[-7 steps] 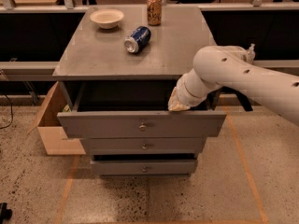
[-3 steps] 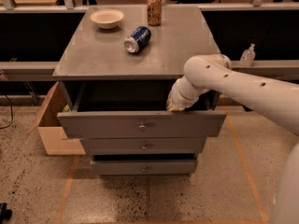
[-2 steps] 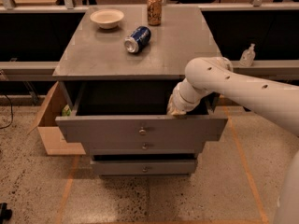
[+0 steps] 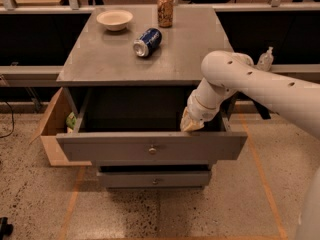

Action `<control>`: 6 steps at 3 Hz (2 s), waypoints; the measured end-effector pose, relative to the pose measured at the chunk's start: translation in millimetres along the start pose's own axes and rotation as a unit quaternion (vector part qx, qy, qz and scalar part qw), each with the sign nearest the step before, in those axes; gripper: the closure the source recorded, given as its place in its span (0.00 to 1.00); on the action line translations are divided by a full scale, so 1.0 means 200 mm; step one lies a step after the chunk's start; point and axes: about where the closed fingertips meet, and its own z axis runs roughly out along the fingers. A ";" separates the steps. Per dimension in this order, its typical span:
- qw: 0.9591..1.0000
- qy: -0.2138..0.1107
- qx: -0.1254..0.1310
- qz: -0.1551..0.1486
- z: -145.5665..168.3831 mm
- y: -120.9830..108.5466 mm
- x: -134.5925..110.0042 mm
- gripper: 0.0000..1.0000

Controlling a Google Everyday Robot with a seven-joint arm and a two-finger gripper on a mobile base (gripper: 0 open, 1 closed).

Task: Open top drawer

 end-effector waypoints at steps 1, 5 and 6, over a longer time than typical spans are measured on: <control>1.000 0.000 0.000 0.000 0.00 0.00 0.00 1.00; 0.992 -0.021 -0.103 0.071 -0.16 0.52 0.00 1.00; 0.987 -0.047 -0.087 0.128 -0.38 0.67 0.07 1.00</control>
Offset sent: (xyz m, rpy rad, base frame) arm -0.1750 -0.0217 0.0213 -0.0411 0.4962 0.0066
